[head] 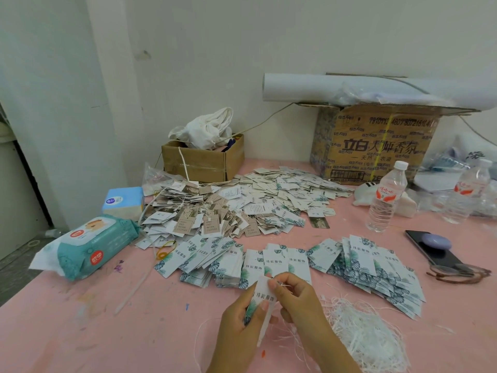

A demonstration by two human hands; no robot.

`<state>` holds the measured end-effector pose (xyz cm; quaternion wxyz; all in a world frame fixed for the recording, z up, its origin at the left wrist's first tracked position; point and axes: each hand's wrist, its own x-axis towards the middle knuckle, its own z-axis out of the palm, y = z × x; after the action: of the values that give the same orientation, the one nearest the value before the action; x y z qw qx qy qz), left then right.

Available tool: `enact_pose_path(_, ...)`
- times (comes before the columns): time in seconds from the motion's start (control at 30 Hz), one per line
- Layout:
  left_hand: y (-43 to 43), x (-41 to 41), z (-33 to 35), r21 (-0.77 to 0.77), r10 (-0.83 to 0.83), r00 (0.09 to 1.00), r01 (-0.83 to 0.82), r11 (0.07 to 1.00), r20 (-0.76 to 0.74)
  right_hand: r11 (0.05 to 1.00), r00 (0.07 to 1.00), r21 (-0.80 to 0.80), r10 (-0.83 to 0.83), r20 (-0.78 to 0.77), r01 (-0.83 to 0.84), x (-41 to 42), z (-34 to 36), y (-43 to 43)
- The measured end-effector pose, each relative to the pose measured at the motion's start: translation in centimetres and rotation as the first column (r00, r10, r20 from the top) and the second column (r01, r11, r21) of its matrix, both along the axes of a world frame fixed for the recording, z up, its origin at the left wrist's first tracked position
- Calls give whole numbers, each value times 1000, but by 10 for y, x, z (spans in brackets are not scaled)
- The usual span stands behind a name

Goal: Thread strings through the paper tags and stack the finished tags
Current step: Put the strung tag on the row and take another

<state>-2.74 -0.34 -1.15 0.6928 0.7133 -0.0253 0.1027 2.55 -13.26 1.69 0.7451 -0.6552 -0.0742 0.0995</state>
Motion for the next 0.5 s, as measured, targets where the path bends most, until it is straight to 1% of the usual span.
enact_pose_path(0.2,-2,0,2,-49,-24,1000,24,999,3,997,997,47,67,-42,-65,2,1,-3)
enact_pose_path(0.3,2,-1,7,-178,-12,1000,7,984,-26,994,992,60,94,-84,-90,3,-1,-6)
enact_pose_path(0.4,5,-1,11,-388,-67,991,17,921,-115,988,982,62,147,-115,-141,3,-3,-7)
enact_pose_path(0.43,5,-1,11,-433,-75,988,10,901,-134,986,980,67,160,-121,-152,3,-3,-7)
enact_pose_path(0.47,6,1,11,-449,-72,987,-1,894,-145,984,977,72,171,-125,-163,3,-3,-6)
enact_pose_path(0.5,5,1,12,-431,-57,987,-14,902,-149,982,975,72,183,-125,-175,3,-4,-6)
